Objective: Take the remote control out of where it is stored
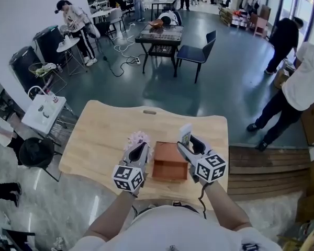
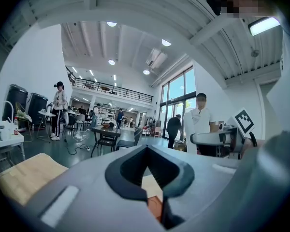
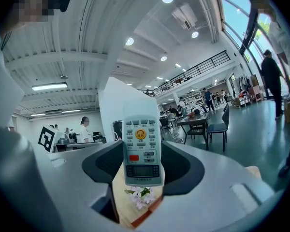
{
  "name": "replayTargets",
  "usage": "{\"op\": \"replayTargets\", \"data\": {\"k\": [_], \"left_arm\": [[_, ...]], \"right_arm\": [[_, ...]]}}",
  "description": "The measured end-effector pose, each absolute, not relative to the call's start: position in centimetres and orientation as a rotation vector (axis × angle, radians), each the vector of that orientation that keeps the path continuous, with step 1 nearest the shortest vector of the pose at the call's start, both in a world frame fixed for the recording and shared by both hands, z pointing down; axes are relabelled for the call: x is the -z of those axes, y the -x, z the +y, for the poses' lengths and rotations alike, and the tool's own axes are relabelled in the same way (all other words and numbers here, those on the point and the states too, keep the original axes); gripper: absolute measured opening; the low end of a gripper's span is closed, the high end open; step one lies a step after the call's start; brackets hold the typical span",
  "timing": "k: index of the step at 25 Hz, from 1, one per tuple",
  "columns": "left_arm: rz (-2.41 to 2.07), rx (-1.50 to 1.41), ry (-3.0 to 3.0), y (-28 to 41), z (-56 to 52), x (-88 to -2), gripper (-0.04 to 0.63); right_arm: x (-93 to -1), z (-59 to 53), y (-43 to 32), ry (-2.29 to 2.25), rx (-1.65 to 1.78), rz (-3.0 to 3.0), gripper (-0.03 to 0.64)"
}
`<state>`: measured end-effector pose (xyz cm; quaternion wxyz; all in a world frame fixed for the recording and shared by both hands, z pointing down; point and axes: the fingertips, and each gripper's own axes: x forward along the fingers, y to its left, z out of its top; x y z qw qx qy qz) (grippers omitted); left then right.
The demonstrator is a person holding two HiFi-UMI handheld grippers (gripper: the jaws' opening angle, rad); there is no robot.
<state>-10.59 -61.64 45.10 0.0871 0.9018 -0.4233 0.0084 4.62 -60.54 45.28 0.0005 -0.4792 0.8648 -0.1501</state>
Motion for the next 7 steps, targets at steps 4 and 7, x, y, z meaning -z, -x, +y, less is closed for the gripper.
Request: {"op": "replayTargets", "data": {"k": [4,7], "left_arm": [[-1.260,-0.027,-2.678,10.60,-61.43,-45.48,0.000],[-1.255,-0.028,-2.675,10.44,-61.08,-45.78,0.000]], "right_arm": [[-45.55,-60.32,-4.60,1.511,0.479,2.717,0.272],[-45.77,-59.99,-4.74,1.515,0.483,2.716,0.272]]}}
